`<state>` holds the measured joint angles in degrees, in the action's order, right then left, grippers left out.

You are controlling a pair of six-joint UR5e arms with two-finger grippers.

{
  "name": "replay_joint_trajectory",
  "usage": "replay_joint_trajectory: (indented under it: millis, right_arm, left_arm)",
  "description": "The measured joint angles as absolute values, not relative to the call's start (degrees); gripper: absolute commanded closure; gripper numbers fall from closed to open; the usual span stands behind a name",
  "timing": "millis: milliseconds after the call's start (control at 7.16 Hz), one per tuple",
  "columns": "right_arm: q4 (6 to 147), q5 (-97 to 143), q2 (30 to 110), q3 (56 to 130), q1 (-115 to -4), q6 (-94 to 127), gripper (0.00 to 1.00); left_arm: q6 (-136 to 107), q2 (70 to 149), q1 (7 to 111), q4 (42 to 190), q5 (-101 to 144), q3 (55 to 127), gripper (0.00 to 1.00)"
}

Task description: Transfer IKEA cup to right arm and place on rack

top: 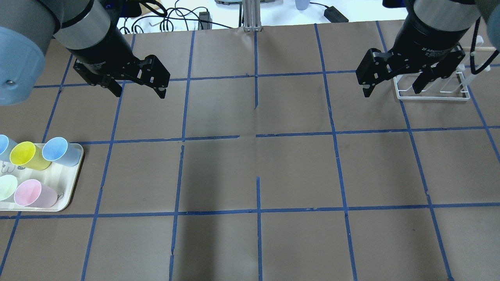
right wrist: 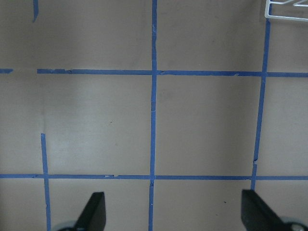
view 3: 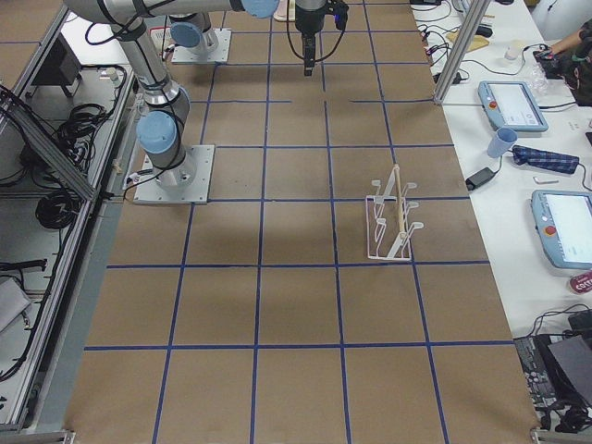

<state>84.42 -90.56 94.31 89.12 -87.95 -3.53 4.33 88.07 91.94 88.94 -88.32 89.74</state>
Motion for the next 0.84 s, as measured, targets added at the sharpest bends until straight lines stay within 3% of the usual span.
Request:
replay_joint_trajectory:
  millis: [838]
  right_arm:
    - [84.2, -91.11, 94.28, 89.14, -87.89, -3.6, 0.0]
  left_arm:
    - [4.58, 88.18, 90.33, 88.85, -88.66, 89.8, 0.0]
